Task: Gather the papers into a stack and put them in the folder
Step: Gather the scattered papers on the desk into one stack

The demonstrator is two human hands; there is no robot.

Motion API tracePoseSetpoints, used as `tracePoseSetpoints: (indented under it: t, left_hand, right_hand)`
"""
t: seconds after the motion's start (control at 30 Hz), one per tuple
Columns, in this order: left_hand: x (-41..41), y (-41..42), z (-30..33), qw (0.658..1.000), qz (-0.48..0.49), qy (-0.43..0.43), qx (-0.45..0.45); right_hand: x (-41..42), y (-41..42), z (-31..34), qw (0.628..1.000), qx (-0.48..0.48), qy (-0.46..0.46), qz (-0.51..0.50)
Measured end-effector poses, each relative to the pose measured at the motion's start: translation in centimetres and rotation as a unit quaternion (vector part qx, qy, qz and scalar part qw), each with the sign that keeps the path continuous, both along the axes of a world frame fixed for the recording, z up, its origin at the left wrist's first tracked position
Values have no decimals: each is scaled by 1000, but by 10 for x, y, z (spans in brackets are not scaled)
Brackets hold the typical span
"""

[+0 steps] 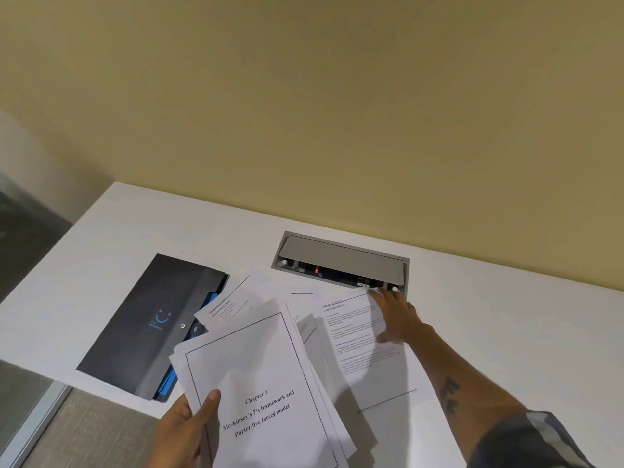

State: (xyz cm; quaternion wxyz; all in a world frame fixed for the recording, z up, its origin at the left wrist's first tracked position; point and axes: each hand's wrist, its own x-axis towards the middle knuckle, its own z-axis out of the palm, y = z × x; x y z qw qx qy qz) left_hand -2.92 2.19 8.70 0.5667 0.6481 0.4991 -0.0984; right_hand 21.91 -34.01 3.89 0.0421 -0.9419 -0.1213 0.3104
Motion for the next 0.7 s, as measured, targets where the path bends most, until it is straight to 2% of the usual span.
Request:
tracePoseSetpoints:
  t: [0.37,0.7]
  left_hand:
    - [13,-7,7,1000,-19,4,12]
    - [11,-6,1,1000,-19,7,24]
  right_hand:
    - [-4,-3,-4,998,12,-18,-62]
    - [-20,-6,-14,988,119,-41,-88]
